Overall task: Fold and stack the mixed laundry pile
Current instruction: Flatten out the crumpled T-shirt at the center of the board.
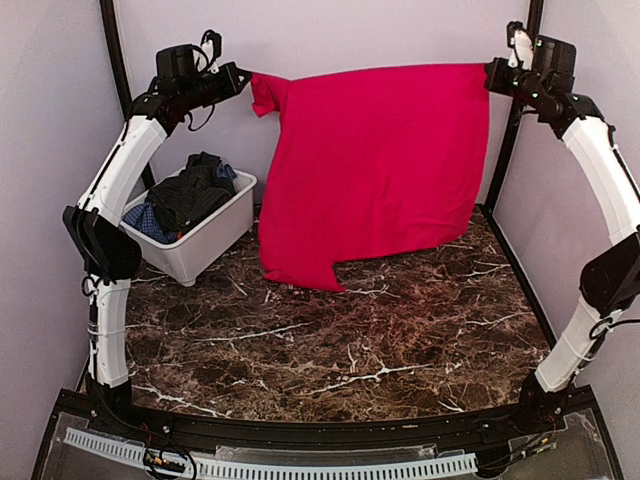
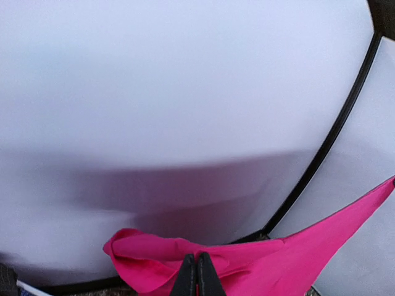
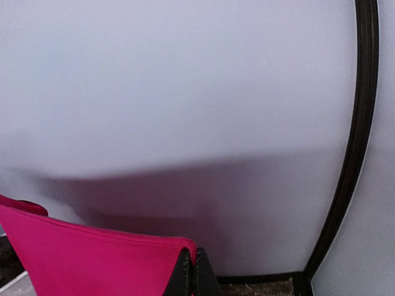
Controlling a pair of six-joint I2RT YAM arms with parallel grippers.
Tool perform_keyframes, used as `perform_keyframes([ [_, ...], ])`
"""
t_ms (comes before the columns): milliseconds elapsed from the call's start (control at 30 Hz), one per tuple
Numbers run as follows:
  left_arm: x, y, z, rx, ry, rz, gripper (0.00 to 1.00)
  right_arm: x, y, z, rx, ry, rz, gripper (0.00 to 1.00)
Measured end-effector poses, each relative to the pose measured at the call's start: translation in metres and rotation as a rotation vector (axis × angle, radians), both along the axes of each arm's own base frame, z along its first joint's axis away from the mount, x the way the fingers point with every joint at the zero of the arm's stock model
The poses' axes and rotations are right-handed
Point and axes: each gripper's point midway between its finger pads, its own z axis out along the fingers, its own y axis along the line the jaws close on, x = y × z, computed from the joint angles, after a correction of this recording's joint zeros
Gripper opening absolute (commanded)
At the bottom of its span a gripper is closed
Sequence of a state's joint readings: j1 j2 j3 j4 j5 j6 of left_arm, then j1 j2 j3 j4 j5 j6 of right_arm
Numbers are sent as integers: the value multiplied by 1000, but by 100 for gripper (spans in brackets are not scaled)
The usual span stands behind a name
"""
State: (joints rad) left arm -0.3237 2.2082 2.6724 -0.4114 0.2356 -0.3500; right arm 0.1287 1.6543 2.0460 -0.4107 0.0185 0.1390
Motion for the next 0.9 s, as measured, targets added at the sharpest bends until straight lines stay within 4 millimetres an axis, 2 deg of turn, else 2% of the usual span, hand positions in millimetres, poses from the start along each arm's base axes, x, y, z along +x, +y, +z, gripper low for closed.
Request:
perform_keyframes([
  [67, -7, 7, 31, -50, -74, -14, 0, -13, 7, 47, 14, -111, 48, 0],
  [133, -26, 10, 65, -84, -153, -43, 0, -34, 10, 84, 21, -210, 81, 0],
  [200, -49, 12, 89, -95, -203, -77, 0, -59, 12, 107, 25, -287, 111, 0],
  [267, -76, 10, 103, -88, -227, -120, 0, -81, 13, 106, 26, -310, 135, 0],
  [300, -87, 9, 103, -79, -228, -138, 0, -87, 14, 97, 29, -302, 148, 0],
  [367, -104, 8, 89, -50, -201, -160, 0, -93, 17, 57, 42, -238, 174, 0],
  [400, -115, 4, 74, -31, -183, -175, 0, -92, 19, 27, 53, -183, 184, 0],
  [433, -121, 2, 50, -7, -142, -185, 0, -91, 21, -6, 63, -118, 192, 0],
  [467, -122, -4, 0, 44, -48, -194, 0, -88, 23, -42, 74, -43, 201, 0],
  [500, -134, -8, -3, 53, -42, -208, 0, -87, 25, -84, 86, 45, 205, 0],
  [533, -142, -20, -34, 88, 0, -231, 0, -88, 27, -132, 95, 152, 205, 0],
  [600, -163, -39, -114, 176, 145, -281, 0, -100, 28, -214, 113, 347, 194, 0],
  [633, -175, -46, -152, 216, 219, -308, 0, -113, 27, -253, 123, 447, 184, 0],
  [667, -189, -52, -195, 259, 301, -333, 0, -129, 27, -283, 135, 529, 173, 0],
  [700, -203, -55, -229, 296, 371, -352, 0, -142, 25, -300, 142, 576, 165, 0],
  [733, -223, -56, -272, 351, 466, -375, 0, -158, 24, -315, 158, 615, 156, 0],
  [800, -251, -49, -322, 429, 590, -389, 0, -178, 22, -322, 188, 635, 147, 0],
  [833, -264, -49, -338, 464, 632, -400, 5, -187, 21, -323, 211, 637, 145, 14],
  [867, -273, -49, -347, 493, 660, -408, 9, -192, 22, -322, 228, 638, 146, 35],
  [900, -280, -52, -353, 514, 675, -421, 23, -198, 23, -323, 251, 645, 148, 53],
])
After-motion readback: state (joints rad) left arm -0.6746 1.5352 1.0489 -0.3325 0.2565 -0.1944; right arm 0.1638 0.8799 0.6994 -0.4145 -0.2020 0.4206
